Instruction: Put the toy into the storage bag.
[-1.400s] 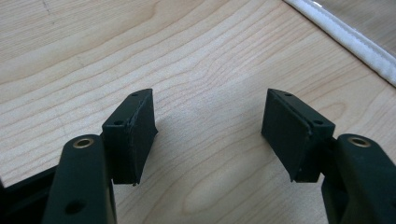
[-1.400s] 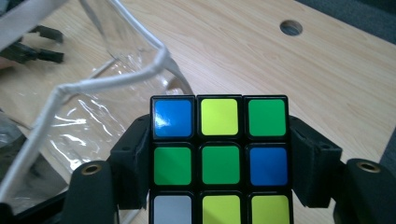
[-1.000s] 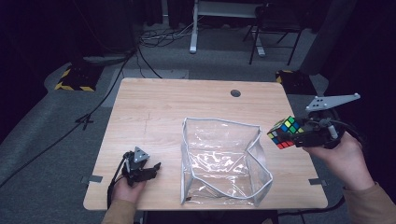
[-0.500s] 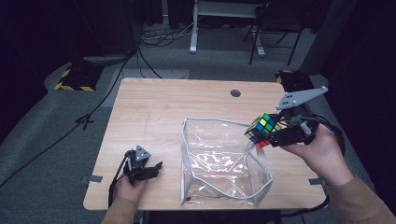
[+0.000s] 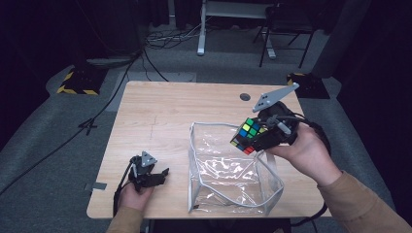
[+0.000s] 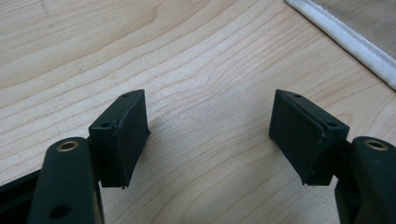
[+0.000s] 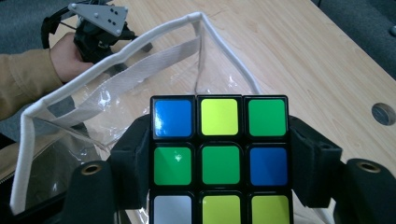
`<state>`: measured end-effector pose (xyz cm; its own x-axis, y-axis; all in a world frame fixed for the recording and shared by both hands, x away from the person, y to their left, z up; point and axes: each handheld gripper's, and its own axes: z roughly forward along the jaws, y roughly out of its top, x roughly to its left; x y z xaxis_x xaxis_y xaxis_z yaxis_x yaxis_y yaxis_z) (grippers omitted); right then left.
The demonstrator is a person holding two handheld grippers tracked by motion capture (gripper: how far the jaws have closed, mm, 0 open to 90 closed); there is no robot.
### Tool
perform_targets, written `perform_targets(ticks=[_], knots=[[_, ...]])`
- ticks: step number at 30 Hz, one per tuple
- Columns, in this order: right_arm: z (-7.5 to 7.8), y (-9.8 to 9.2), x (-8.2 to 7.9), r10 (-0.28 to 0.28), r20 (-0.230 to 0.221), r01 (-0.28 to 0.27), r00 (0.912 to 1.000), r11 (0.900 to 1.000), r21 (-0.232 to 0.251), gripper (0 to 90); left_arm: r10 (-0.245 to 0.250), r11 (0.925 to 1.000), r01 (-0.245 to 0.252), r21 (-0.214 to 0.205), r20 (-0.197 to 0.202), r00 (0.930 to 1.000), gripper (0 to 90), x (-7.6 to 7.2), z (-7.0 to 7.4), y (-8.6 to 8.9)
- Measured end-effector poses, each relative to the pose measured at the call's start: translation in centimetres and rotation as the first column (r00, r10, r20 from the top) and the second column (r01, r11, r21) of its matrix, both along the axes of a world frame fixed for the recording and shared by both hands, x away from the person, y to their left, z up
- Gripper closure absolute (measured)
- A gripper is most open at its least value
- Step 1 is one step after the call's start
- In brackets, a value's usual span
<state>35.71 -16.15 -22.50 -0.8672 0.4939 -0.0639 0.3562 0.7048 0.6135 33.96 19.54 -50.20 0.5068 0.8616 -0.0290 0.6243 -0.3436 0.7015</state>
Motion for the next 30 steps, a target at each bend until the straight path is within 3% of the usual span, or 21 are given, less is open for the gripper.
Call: perform_targets(ticks=[4, 14, 19, 20, 25, 30], knots=[[-0.2, 2.1, 0.1, 0.050, -0.005, -0.051, 0.9987, 0.9984, -0.026, 34.0, 0.001, 1.0000, -0.001, -0.003, -0.001, 1.0000, 28.7, 0.0, 0.0, 0.0], [-1.5, 5.2, 1.1, 0.088, -0.037, -0.090, 0.9955, 0.9941, -0.061, 33.9, 0.001, 1.0000, -0.001, -0.003, -0.001, 1.0000, 28.7, 0.0, 0.0, 0.0], [-2.3, 6.4, 1.8, 0.135, -0.039, -0.138, 0.9901, 0.9865, -0.088, 33.9, 0.001, 1.0000, -0.001, -0.003, -0.001, 1.0000, 28.6, 0.0, 0.0, 0.0], [-2.7, 7.1, 2.1, 0.142, -0.047, -0.147, 0.9887, 0.9825, -0.115, 34.0, 0.001, 1.0000, -0.001, -0.003, -0.001, 1.0000, 28.6, 0.0, 0.0, 0.0], [-3.9, 8.6, 2.5, 0.113, -0.080, -0.125, 0.9903, 0.9796, -0.157, 33.9, 0.000, 1.0000, 0.000, -0.002, 0.000, 1.0000, 28.3, 0.0, 0.0, 0.0], [-5.2, 9.5, 3.3, 0.082, -0.118, -0.101, 0.9896, 0.9815, -0.163, 33.9, -0.004, 1.0000, 0.004, -0.001, -0.003, 1.0000, 27.9, 0.0, 0.0, 0.0]])
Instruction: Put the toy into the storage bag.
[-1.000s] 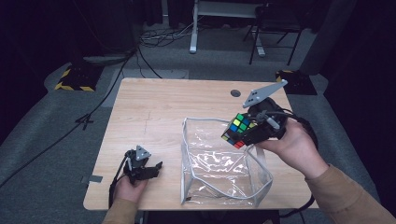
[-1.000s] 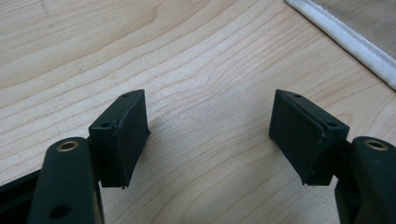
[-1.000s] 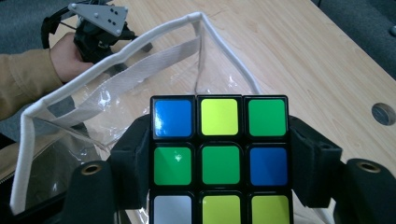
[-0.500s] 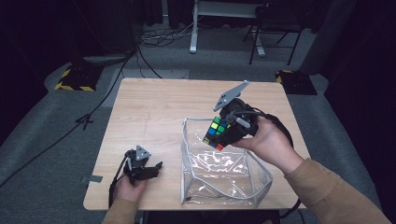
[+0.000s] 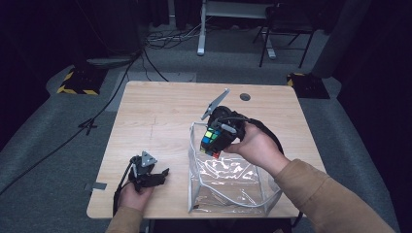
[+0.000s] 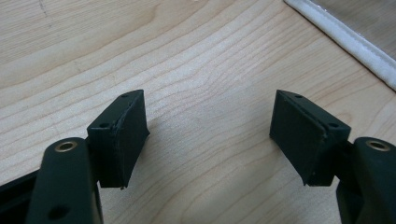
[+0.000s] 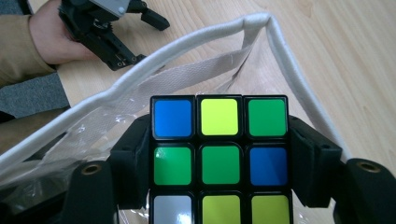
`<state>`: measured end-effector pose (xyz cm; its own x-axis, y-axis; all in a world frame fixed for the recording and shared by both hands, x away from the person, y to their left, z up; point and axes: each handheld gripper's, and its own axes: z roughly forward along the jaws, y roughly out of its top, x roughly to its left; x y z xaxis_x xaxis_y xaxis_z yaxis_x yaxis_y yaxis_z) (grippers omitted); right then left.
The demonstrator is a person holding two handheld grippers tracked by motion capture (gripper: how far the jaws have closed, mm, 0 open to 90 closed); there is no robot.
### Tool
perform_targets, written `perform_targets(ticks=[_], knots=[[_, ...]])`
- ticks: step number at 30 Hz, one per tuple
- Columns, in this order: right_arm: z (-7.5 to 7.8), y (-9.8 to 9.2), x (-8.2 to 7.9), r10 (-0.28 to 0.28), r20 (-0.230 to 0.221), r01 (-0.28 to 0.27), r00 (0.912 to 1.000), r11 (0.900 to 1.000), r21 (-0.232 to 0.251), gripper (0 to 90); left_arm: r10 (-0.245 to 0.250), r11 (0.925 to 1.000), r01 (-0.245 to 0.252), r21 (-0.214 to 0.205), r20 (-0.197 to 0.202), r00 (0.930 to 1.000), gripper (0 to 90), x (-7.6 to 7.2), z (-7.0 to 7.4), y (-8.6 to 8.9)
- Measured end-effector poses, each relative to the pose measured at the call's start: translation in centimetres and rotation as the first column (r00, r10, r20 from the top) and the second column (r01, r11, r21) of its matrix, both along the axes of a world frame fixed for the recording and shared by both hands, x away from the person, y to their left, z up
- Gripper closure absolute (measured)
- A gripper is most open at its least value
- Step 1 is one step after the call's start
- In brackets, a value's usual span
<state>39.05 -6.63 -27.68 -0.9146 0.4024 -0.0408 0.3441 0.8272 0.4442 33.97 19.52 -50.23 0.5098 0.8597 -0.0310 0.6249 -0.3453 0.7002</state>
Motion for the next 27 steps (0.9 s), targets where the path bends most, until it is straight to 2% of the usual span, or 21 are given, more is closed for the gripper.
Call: perform_targets(ticks=[3, 7, 14, 18, 22, 27], knots=[[-0.9, 0.4, 0.3, -0.024, -0.009, 0.024, 0.9997, 0.9996, -0.017, 33.9, -0.001, 1.0000, 0.001, 0.001, 0.003, 1.0000, 27.7, 0.0, 0.0, 0.0], [-2.1, 0.9, 0.5, -0.023, -0.036, 0.023, 0.9991, 0.9996, -0.018, 33.9, -0.001, 1.0000, 0.001, 0.002, 0.002, 1.0000, 27.6, 0.0, 0.0, 0.0], [-4.6, 1.3, 0.9, -0.032, -0.049, 0.028, 0.9983, 0.9970, -0.072, 33.9, -0.002, 1.0000, 0.002, 0.000, 0.001, 1.0000, 27.6, 0.0, 0.0, 0.0], [-5.9, 1.4, 1.1, -0.032, -0.061, 0.027, 0.9976, 0.9960, -0.085, 33.9, -0.002, 1.0000, 0.002, 0.001, 0.000, 1.0000, 27.6, 0.0, 0.0, 0.0], [-6.9, 1.6, 1.2, -0.032, -0.075, 0.025, 0.9966, 0.9945, -0.101, 33.9, -0.002, 1.0000, 0.002, 0.002, 0.000, 1.0000, 27.6, 0.0, 0.0, 0.0], [-7.1, 2.0, 1.2, -0.047, -0.077, 0.038, 0.9959, 0.9919, -0.121, 33.9, -0.002, 1.0000, 0.002, 0.002, 0.000, 1.0000, 27.6, 0.0, 0.0, 0.0]])
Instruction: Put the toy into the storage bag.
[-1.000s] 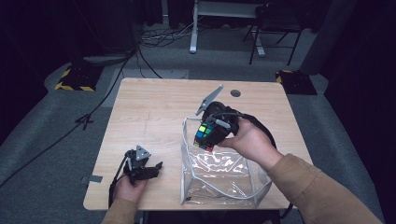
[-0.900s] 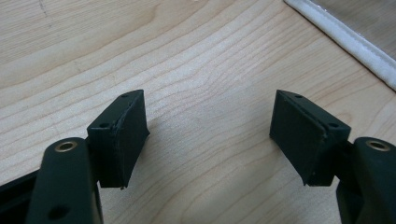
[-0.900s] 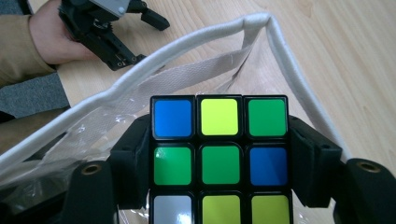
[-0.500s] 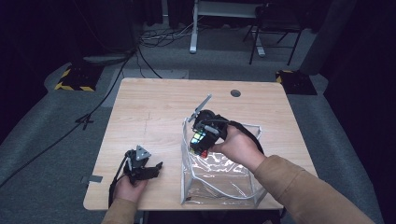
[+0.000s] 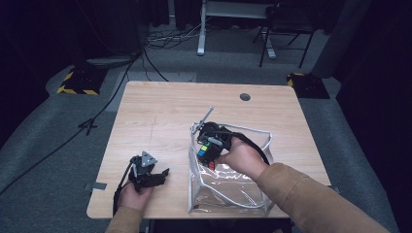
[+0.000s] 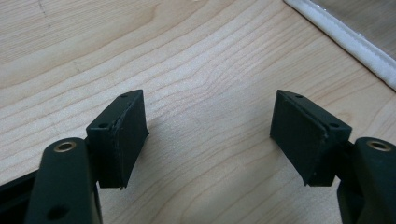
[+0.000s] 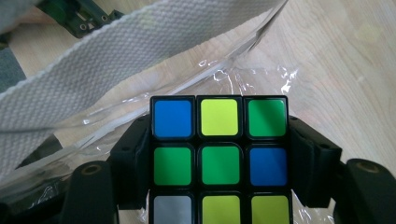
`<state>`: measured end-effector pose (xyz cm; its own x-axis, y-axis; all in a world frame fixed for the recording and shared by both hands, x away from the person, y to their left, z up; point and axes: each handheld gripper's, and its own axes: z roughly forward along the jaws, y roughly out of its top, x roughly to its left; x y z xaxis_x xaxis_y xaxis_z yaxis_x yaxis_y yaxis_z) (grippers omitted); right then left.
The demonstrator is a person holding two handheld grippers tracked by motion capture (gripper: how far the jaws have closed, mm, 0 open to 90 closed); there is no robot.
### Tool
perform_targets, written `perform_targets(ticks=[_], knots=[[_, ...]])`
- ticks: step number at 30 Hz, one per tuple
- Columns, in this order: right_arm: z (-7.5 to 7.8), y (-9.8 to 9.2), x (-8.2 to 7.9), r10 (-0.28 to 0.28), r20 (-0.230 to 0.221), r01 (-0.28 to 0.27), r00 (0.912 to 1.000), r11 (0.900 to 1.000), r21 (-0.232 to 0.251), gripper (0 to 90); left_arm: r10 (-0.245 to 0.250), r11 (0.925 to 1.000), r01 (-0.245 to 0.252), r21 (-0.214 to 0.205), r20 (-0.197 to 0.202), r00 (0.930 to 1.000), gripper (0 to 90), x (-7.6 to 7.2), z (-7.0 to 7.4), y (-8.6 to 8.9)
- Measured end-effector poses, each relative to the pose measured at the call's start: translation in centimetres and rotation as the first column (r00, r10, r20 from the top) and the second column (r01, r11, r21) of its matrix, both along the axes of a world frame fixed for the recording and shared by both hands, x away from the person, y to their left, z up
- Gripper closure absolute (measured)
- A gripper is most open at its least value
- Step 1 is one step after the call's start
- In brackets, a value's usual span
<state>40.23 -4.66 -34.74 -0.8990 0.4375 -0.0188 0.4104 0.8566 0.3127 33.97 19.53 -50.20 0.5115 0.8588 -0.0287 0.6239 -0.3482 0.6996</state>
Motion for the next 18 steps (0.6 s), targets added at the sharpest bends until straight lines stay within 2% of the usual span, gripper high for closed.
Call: perform_targets(ticks=[3, 9, 11, 18], knots=[[-0.1, 0.3, -0.1, 0.004, 0.001, -0.004, 1.0000, 0.9999, -0.013, 33.9, -0.001, 1.0000, 0.001, -0.002, -0.002, 1.0000, 27.6, 0.0, 0.0, 0.0], [-0.3, 0.7, 0.0, -0.049, -0.039, 0.048, 0.9981, 0.9987, -0.013, 33.9, -0.002, 1.0000, 0.002, 0.002, 0.001, 1.0000, 27.5, 0.0, 0.0, 0.0], [-0.2, 0.9, -0.1, -0.037, -0.035, 0.036, 0.9987, 0.9993, -0.012, 33.9, -0.002, 1.0000, 0.002, 0.002, 0.001, 1.0000, 27.5, 0.0, 0.0, 0.0], [-0.2, 1.2, -0.3, -0.049, -0.029, 0.049, 0.9984, 0.9988, -0.001, 33.9, -0.003, 1.0000, 0.003, 0.002, -0.001, 1.0000, 27.5, 0.0, 0.0, 0.0]])
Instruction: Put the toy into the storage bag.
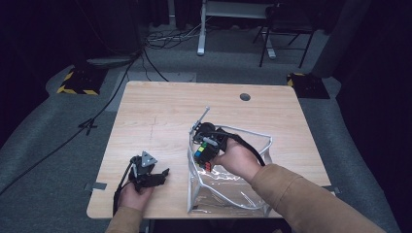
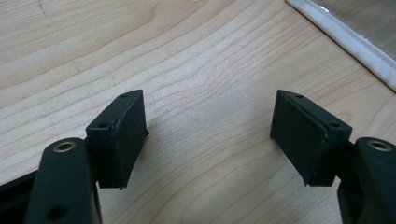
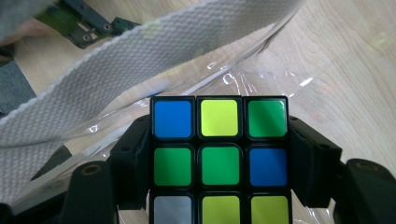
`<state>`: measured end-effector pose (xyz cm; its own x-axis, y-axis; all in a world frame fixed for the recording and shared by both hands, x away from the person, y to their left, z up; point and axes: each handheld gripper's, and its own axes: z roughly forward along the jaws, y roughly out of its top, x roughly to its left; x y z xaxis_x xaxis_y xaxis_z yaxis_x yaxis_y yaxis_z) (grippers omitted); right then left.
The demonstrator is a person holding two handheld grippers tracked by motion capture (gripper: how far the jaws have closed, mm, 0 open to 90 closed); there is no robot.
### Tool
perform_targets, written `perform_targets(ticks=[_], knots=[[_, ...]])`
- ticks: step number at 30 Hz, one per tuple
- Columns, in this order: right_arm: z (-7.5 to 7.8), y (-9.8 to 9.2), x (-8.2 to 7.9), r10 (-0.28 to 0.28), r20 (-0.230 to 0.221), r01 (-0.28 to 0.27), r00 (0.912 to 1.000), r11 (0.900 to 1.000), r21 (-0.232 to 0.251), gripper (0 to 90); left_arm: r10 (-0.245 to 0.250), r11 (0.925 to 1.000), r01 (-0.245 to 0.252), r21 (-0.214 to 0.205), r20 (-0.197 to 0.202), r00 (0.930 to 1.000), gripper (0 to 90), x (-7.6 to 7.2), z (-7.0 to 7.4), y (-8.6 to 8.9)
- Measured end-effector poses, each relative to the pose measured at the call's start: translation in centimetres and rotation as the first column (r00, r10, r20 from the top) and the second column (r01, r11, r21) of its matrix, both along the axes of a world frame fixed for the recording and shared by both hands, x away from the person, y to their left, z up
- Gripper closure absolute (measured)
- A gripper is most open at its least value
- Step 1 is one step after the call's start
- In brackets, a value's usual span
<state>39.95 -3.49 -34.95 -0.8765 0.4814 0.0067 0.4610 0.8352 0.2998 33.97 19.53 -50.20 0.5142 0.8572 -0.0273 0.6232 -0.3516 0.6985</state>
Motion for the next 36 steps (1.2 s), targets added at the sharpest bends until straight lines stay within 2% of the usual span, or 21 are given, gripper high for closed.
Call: perform_targets(ticks=[4, 8, 11, 15, 16, 18, 20, 25, 28, 30, 32, 33, 35, 36], knots=[[0.2, 0.2, -0.2, -0.001, 0.001, 0.001, 1.0000, 1.0000, -0.001, 33.9, 0.001, 1.0000, -0.001, -0.001, 0.000, 1.0000, 27.4, 0.0, 0.0, 0.0], [0.0, 0.3, -0.3, -0.028, -0.002, 0.028, 0.9996, 0.9996, 0.008, 33.9, 0.001, 1.0000, -0.001, 0.002, 0.002, 1.0000, 27.4, 0.0, 0.0, 0.0], [-0.7, 0.0, 0.1, 0.006, 0.033, -0.007, 0.9994, 0.9999, 0.014, 33.9, 0.001, 1.0000, -0.001, 0.001, 0.001, 1.0000, 27.4, 0.0, 0.0, 0.0], [-1.2, -0.3, 0.1, -0.015, 0.036, 0.014, 0.9992, 0.9998, 0.015, 33.9, 0.005, 1.0000, -0.005, -0.004, 0.002, 1.0000, 27.4, 0.0, 0.0, 0.0], [-1.4, -0.4, 0.2, 0.004, 0.055, -0.004, 0.9985, 0.9999, 0.013, 33.9, 0.005, 1.0000, -0.005, -0.004, 0.002, 1.0000, 27.4, 0.0, 0.0, 0.0], [-1.5, -0.6, 0.2, 0.006, 0.058, -0.008, 0.9983, 0.9997, 0.023, 33.9, 0.003, 1.0000, -0.003, -0.002, 0.002, 1.0000, 27.4, 0.0, 0.0, 0.0], [-1.7, -0.7, 0.2, -0.005, 0.055, 0.003, 0.9985, 0.9995, 0.030, 33.9, 0.003, 1.0000, -0.003, -0.004, 0.002, 1.0000, 27.4, 0.0, 0.0, 0.0], [-2.2, -1.0, 0.1, 0.000, 0.036, -0.001, 0.9994, 0.9999, 0.012, 33.9, 0.003, 1.0000, -0.003, -0.002, 0.002, 1.0000, 27.4, 0.0, 0.0, 0.0], [-3.0, -0.5, 0.2, 0.005, 0.033, -0.005, 0.9994, 0.9999, -0.014, 33.9, 0.000, 1.0000, 0.000, -0.001, -0.004, 1.0000, 27.4, 0.0, 0.0, 0.0], [-3.4, -0.2, -0.1, -0.027, 0.002, 0.027, 0.9996, 0.9993, -0.027, 33.9, 0.000, 1.0000, 0.000, -0.001, -0.004, 1.0000, 27.4, 0.0, 0.0, 0.0], [-3.7, -0.1, 0.1, -0.009, 0.016, 0.010, 0.9998, 0.9997, -0.023, 33.9, 0.000, 1.0000, 0.000, -0.001, -0.003, 1.0000, 27.4, 0.0, 0.0, 0.0], [-3.6, 0.0, -0.2, -0.058, -0.009, 0.058, 0.9983, 0.9978, -0.032, 33.9, 0.000, 1.0000, 0.000, -0.002, -0.003, 1.0000, 27.4, 0.0, 0.0, 0.0], [-3.9, 0.0, -0.1, -0.052, -0.007, 0.051, 0.9986, 0.9984, -0.023, 33.9, -0.002, 1.0000, 0.002, -0.002, -0.005, 1.0000, 27.4, 0.0, 0.0, 0.0], [-4.0, -0.1, 0.1, -0.027, 0.008, 0.027, 0.9996, 0.9995, -0.014, 33.9, -0.002, 1.0000, 0.002, -0.004, -0.007, 1.0000, 27.4, 0.0, 0.0, 0.0]])
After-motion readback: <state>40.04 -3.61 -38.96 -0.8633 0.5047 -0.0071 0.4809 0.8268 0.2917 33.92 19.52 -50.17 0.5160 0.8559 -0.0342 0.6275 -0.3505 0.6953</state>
